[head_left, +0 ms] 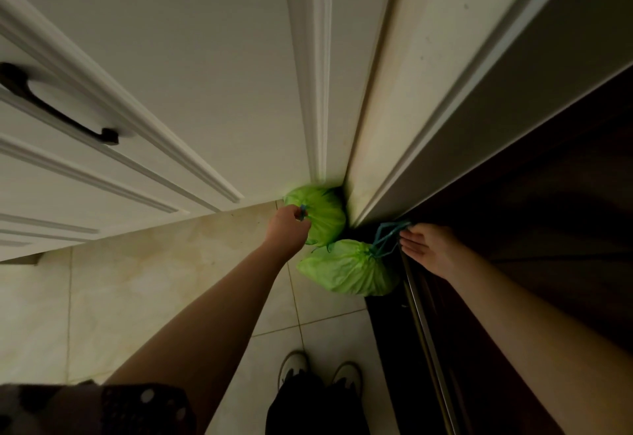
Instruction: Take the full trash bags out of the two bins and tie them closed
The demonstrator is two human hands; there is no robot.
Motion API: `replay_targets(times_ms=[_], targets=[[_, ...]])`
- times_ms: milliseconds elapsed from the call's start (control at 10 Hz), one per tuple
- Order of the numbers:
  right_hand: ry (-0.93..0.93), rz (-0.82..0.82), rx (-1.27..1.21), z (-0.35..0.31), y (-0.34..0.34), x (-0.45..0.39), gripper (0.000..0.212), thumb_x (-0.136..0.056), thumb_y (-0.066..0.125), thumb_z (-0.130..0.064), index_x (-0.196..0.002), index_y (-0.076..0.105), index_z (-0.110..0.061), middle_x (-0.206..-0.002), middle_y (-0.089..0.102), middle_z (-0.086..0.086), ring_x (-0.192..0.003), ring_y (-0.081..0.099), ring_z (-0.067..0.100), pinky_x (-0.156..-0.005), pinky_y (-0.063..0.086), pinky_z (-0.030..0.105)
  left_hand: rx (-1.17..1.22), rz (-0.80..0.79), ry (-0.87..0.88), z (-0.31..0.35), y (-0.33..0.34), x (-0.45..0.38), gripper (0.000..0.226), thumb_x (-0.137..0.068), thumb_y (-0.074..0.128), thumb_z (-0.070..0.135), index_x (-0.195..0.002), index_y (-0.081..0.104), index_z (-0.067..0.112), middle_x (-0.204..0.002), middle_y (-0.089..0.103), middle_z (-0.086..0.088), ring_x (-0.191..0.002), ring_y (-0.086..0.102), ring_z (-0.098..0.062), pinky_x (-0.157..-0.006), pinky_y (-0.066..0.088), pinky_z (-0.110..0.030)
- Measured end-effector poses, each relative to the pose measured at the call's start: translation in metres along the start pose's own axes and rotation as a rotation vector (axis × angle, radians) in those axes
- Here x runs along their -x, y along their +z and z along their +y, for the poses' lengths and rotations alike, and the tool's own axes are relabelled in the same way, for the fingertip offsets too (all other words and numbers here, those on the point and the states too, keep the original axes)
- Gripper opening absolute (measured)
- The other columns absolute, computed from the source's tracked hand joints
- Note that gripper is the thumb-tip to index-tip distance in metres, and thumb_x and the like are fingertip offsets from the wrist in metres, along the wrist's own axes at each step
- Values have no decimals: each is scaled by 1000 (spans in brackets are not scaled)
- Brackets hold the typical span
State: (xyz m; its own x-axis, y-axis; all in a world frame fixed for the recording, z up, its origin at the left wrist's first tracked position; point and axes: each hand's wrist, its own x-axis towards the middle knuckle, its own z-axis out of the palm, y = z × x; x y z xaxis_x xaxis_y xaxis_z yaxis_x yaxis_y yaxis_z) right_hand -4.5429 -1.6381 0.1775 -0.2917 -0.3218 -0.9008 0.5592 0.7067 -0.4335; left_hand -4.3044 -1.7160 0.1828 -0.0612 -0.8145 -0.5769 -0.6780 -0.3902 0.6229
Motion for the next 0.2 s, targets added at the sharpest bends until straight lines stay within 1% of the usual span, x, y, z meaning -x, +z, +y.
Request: replay_targets(times_ms=[100, 200], targets=[[8, 7, -2, 1, -2, 5, 19, -97, 42, -7, -81, 52, -5, -108, 61, 15, -110, 52, 28, -98, 41, 39, -46, 12, 2, 0, -2, 7, 35, -86, 58, 9, -120, 62, 3, -118, 65, -16, -109, 60, -31, -91, 47, -37], [0, -3, -12, 5, -3, 13, 18, -97, 42, -6, -83, 53, -5, -113, 61, 17, -123, 50, 32, -101, 40, 40, -40, 84, 11, 0, -6, 16, 41, -87, 58, 9, -127, 56, 6, -131, 56, -13, -119, 54, -29, -98, 41, -34]])
